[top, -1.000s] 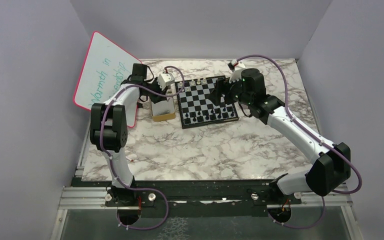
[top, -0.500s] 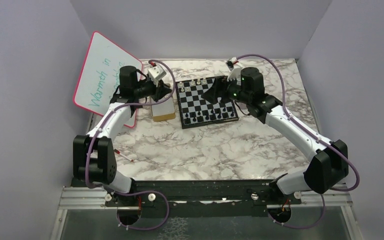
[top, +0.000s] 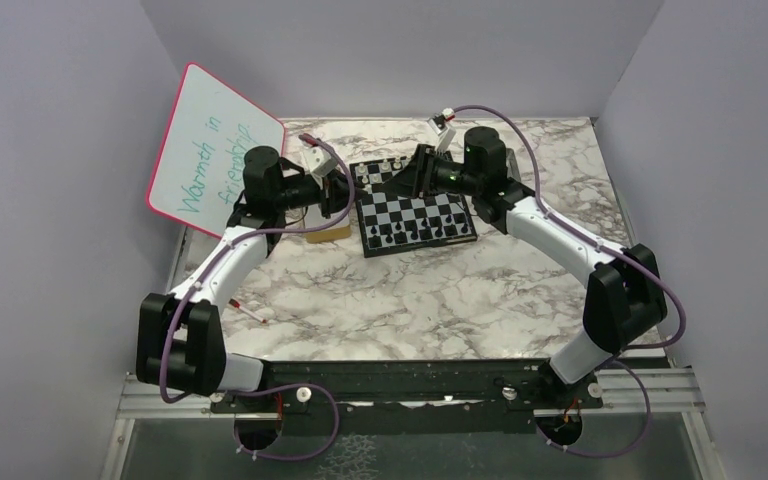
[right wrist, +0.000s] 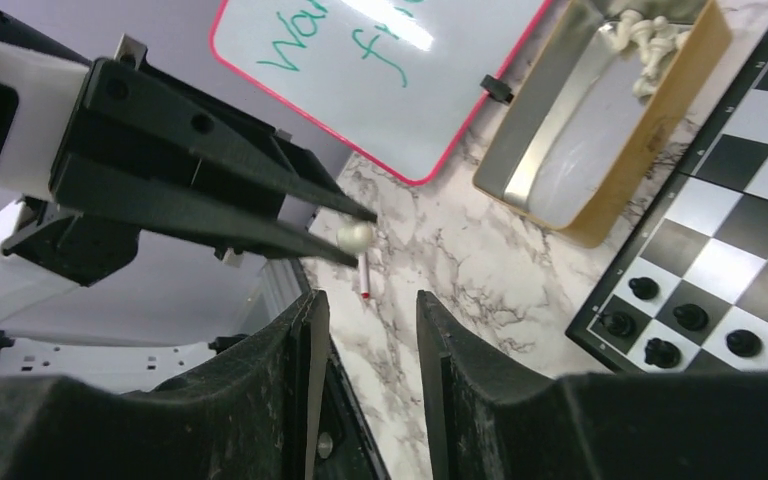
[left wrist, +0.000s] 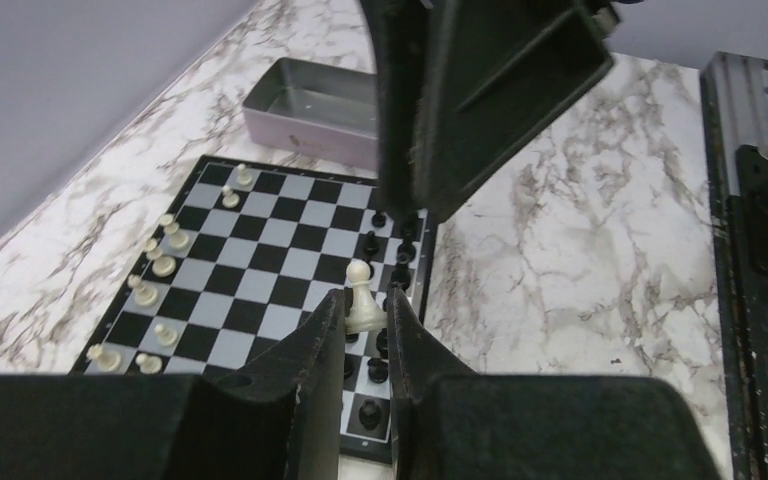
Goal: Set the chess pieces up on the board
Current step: Place the chess piece on the chessboard.
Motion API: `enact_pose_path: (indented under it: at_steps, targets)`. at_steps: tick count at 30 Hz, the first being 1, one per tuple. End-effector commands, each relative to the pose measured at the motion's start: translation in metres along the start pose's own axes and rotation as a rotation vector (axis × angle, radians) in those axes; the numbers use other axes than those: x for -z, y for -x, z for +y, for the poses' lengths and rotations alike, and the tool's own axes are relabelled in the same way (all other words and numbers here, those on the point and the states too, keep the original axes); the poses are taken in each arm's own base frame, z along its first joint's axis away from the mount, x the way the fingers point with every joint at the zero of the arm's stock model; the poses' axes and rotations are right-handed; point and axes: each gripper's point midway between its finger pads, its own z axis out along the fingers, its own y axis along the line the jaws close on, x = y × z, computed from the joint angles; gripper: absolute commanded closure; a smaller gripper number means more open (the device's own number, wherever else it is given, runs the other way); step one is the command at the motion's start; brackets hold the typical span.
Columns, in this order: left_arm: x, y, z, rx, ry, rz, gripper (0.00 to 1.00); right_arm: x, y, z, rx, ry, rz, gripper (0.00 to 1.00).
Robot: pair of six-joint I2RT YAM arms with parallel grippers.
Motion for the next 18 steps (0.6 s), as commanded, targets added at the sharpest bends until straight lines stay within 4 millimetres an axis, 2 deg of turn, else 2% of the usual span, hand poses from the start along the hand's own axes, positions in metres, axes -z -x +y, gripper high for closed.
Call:
enact_pose_path:
  at_steps: [1,6,18]
  targets:
    - [-0.005,0.017,-0.035,-0.086,-0.132,-0.048,0.89,-0.003,0.007,0.032,-0.006,0.139,0.041,0.58]
    - [-0.011,0.012,-0.047,-0.101,-0.187,-0.047,0.90,-0.005,0.001,0.032,-0.045,0.162,0.065,0.60]
    - [-0.009,0.014,-0.054,-0.132,-0.198,-0.054,0.92,-0.001,-0.015,0.027,-0.079,0.161,0.109,0.61]
